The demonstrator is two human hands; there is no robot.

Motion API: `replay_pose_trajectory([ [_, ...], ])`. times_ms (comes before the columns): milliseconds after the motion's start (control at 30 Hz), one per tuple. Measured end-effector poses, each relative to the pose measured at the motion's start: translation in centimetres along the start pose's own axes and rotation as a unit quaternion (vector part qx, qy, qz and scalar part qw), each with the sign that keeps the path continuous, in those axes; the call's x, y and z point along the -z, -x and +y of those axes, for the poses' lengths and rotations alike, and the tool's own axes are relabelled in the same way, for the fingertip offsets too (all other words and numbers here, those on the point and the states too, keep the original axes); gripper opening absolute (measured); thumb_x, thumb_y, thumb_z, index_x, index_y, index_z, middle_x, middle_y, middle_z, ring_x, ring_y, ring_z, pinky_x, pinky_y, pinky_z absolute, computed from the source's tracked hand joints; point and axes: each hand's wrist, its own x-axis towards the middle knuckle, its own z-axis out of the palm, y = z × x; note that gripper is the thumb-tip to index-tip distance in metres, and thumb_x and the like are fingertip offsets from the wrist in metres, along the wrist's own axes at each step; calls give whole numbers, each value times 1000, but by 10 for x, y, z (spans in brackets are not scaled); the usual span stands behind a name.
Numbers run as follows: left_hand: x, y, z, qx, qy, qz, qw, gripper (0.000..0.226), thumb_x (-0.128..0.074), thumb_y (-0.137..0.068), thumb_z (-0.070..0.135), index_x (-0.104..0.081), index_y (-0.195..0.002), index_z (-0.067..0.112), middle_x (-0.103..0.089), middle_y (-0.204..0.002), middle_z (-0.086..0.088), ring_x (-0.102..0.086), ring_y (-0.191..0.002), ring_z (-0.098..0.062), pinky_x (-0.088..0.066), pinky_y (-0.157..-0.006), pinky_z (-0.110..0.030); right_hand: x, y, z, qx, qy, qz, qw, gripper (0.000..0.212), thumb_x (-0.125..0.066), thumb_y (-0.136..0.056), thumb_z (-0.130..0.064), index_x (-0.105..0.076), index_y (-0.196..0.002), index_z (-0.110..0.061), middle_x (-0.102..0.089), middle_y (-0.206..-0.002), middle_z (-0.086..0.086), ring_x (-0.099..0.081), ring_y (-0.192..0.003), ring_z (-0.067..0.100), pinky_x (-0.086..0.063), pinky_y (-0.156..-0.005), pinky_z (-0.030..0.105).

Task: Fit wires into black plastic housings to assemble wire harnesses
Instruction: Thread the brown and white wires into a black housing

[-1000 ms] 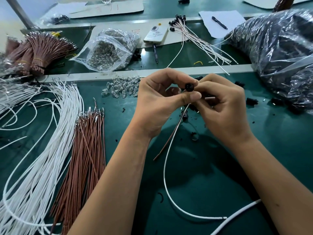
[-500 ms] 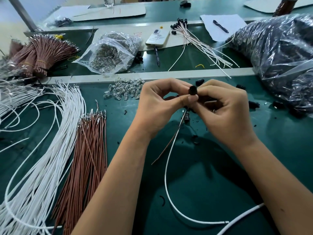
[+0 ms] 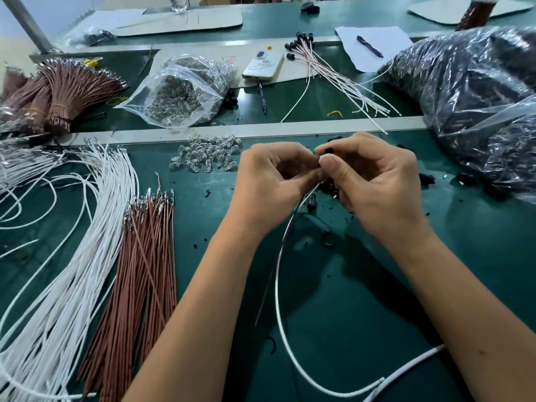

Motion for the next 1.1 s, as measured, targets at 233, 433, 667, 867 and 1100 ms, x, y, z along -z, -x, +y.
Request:
replay_pose_trajectory([
  [233, -3, 0, -4, 2, 23, -18, 1000, 8, -79, -83, 6, -73, -78, 10, -67, -67, -13, -55, -63, -15, -44, -61, -32, 4, -1, -2, -70, -63, -2, 996, 6, -80, -89, -15, -77, -92, -11, -63, -59, -9, -47, -45, 6, -37, -43, 18],
  [433, -10, -1, -7, 25, 11, -22, 999, 15, -72, -89, 0, -68, -76, 6, -57, -61, 0, -43, -55, -6, -35, -56, -19, 4, -4, -2, -203, -182, -28, 962, 19, -73, -90, -23, -73, -73, -15, -50, -59, 4, -39, -45, 8, -28, -36, 18],
  [667, -12, 0, -9, 51, 37, -20, 998, 16, -72, -86, -3, -67, -73, 3, -57, -65, -8, -46, -63, -15, -37, -58, -27, 0, -3, -4, -269, -236, -15, 934, 18, -66, -95, -12, -64, -80, -3, -53, -58, -3, -39, -45, 3, -29, -34, 14],
  [867, -13, 0, -9, 63, 37, -22, 997, 21, -73, -85, -6, -67, -71, 9, -57, -61, 0, -46, -57, -7, -38, -57, -19, 0, -4, -3, -297, -254, -4, 920, 18, -63, -98, -9, -64, -83, 0, -58, -58, -4, -40, -45, 2, -29, -34, 12],
  [1100, -13, 0, -9, 61, 25, -25, 997, 24, -73, -85, -5, -67, -69, 11, -58, -60, 2, -47, -57, -6, -38, -58, -19, 0, -5, -4, -304, -270, 5, 914, 16, -66, -93, -12, -64, -85, 1, -58, -59, -2, -40, -44, 3, -29, -34, 12],
])
